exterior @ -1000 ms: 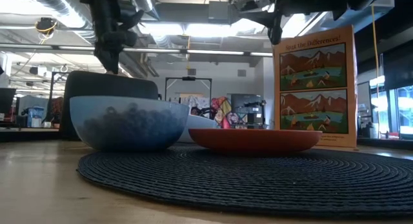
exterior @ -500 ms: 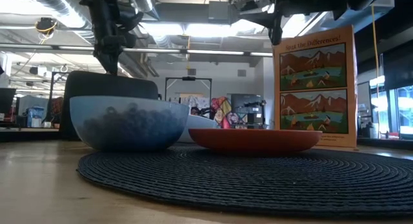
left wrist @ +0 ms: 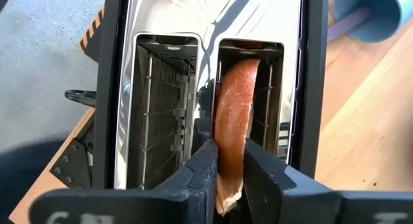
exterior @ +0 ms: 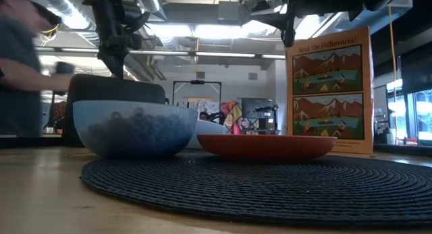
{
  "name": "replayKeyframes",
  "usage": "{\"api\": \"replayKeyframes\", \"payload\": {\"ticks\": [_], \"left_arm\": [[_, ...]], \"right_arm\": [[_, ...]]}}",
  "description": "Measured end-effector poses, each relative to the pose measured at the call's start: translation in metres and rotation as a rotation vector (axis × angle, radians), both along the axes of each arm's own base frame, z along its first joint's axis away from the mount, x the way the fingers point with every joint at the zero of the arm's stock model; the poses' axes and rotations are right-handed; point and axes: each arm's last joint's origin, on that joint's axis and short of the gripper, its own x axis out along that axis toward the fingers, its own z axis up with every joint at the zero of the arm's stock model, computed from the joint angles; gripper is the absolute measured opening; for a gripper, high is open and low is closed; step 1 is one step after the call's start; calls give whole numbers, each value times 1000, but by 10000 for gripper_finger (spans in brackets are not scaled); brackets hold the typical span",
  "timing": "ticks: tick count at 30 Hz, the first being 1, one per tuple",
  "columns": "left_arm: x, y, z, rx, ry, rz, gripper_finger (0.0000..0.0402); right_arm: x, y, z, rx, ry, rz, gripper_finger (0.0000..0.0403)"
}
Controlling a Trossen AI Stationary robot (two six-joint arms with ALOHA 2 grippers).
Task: Arrange a breakfast setting
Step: Put the toasted bagel from the toaster on the orange plate
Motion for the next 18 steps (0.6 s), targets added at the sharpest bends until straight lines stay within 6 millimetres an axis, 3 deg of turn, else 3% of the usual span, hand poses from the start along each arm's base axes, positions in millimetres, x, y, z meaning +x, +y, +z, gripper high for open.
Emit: {"api": "replayKeyframes", "payload": {"ticks": [8, 18], "left_arm": [[-1, -1, 6, -3, -5, 19, 52], [-4, -5, 61, 96, -101, 66, 51]], "right_arm": [[0, 0, 0, 0, 0, -1, 195], [0, -1, -1, -44, 13, -37, 195]]}}
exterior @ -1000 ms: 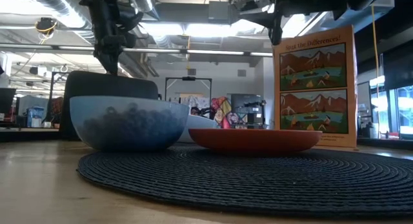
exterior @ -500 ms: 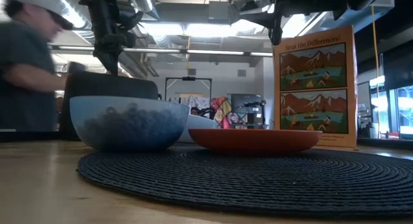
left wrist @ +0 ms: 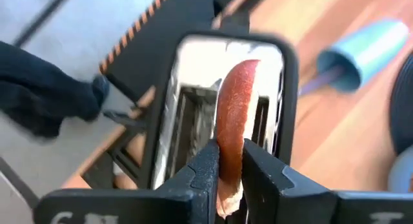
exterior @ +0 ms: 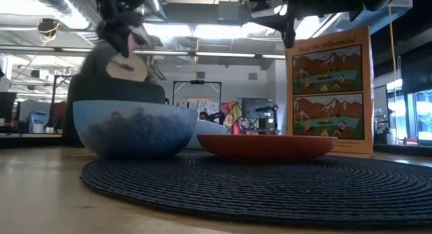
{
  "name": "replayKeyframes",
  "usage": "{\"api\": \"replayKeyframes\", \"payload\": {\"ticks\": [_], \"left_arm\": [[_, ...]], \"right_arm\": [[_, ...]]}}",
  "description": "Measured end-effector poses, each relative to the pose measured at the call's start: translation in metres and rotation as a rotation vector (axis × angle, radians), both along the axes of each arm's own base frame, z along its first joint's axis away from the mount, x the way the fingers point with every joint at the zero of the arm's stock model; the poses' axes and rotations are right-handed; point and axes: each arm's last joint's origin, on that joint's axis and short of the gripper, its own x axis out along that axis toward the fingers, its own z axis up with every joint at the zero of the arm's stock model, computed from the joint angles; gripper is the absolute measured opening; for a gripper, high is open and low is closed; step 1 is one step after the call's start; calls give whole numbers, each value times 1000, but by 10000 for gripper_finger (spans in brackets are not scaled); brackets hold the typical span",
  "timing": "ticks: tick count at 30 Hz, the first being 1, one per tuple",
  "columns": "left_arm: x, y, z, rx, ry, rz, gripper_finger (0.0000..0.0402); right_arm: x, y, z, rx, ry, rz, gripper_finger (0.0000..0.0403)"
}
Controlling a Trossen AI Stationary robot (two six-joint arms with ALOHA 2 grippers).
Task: Arrange a breakfast setting
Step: Put the toasted bagel from the toaster on the orange plate
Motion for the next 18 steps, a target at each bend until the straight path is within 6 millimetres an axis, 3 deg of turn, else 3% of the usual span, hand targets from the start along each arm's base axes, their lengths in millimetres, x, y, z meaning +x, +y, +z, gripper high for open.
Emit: {"api": "replayKeyframes", "payload": {"ticks": [4, 9, 13, 18], "left_arm": [[-2, -3, 26, 60, -61, 0, 51], [6, -11, 50, 56, -270, -86, 51], [27, -19, 55, -4, -451, -224, 51], [64, -37, 47, -23, -553, -358, 51]], "right_arm": [[0, -1, 0, -1, 1, -27, 195], [0, -3, 1, -7, -13, -102, 195], [0, -3, 5, -10, -54, -115, 195], [1, -2, 7, 9, -76, -96, 195]]}}
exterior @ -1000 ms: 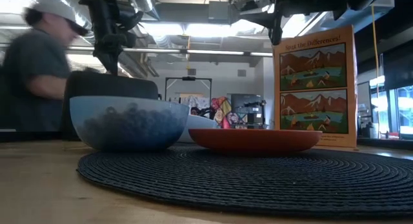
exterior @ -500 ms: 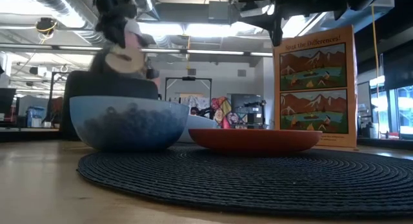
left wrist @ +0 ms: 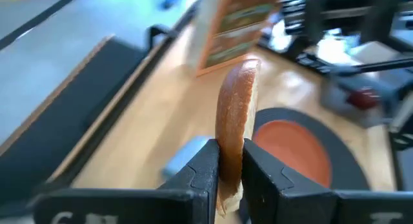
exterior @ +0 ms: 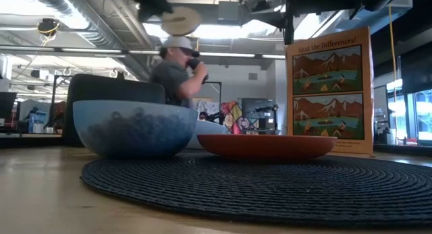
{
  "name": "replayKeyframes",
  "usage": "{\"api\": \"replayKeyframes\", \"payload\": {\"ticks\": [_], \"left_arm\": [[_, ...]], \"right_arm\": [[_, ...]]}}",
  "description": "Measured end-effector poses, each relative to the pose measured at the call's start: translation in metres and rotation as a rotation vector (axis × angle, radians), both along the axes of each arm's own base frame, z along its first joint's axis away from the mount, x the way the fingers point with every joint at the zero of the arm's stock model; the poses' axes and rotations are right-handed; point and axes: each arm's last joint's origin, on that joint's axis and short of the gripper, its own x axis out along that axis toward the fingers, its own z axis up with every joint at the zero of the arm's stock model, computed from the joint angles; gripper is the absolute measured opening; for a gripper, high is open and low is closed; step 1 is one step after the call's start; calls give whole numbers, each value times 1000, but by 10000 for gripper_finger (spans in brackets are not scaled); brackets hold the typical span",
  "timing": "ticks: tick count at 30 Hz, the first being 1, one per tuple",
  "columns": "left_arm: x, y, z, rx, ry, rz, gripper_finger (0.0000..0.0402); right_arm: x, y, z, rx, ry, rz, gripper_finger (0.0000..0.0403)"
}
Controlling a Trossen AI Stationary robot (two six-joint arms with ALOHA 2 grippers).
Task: Arrange a breakfast setting
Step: Put the toasted bagel from the toaster on the orange plate
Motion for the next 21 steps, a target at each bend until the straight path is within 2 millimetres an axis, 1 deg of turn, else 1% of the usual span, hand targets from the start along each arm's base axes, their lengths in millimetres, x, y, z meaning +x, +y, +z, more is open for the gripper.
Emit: {"api": "replayKeyframes", "payload": {"ticks": [4, 6, 10, 12, 14, 17, 21], "left_arm": [[27, -15, -9, -1, -85, -69, 51], [38, -21, -14, 0, -128, -98, 51], [58, -31, -26, -11, -194, -133, 51], [63, -34, -31, -26, -214, -137, 51], [67, -38, -34, -36, -238, -144, 51], [71, -43, -40, -51, -237, -137, 51], [74, -48, -42, -45, -227, -131, 51]], "right_arm": [[1, -1, -1, 3, -2, -11, 197], [1, 0, -1, 4, -2, -1, 206], [5, 0, 7, 3, -14, 35, 250], [7, -1, 11, 1, -21, 23, 272], [9, -2, 13, -3, -30, 6, 285], [12, -3, 16, -17, -32, 6, 283], [22, -3, 15, -18, -18, 64, 257]]}}
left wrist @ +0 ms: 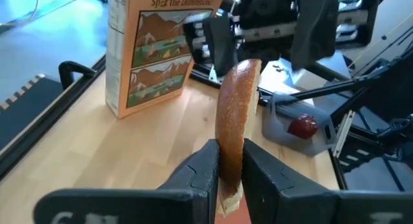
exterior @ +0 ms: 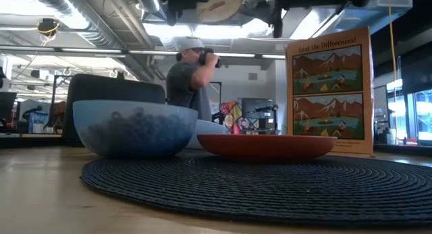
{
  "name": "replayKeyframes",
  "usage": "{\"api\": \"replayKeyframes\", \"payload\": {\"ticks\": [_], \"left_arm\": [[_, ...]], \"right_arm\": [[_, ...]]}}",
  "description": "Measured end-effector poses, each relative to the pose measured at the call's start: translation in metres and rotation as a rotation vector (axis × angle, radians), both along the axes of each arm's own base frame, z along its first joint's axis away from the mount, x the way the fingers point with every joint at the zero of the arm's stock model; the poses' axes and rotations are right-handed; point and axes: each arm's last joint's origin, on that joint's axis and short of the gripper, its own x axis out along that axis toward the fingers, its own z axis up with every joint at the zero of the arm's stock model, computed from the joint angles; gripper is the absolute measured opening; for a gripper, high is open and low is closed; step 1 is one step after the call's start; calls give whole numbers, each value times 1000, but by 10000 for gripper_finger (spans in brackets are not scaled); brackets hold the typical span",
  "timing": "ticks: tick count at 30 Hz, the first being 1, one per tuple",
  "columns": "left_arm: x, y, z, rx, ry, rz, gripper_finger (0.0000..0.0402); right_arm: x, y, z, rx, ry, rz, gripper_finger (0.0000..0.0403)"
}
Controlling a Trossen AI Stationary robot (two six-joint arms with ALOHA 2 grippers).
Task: Arrange a breakfast setting
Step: Put the toasted bagel from the toaster on the orange plate
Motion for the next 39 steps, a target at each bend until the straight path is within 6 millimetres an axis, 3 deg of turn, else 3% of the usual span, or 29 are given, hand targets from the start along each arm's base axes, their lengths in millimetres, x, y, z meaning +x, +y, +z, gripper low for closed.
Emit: {"api": "replayKeyframes", "payload": {"ticks": [8, 17, 19, 22, 27, 32, 39], "left_arm": [[9, -8, -4, 7, 4, -20, 51], [8, -8, -4, 8, 13, -7, 51], [9, -8, -5, 7, 17, 0, 54], [8, -8, -6, 13, 34, 5, 70], [-1, -4, -7, -4, 78, 27, 116], [-5, -5, -11, -27, 127, 34, 151], [0, -15, -18, 2, 176, 47, 163]], "right_arm": [[16, -3, -5, 9, 33, 21, 189], [15, -3, -10, 21, 81, 12, 33], [15, -3, -11, 16, 96, 11, 15], [15, -3, -16, 30, 150, 12, 23], [9, 1, -42, 111, 412, 77, 33], [5, 23, -58, 143, 592, 168, 22], [4, 52, -88, 179, 740, 220, 24]]}}
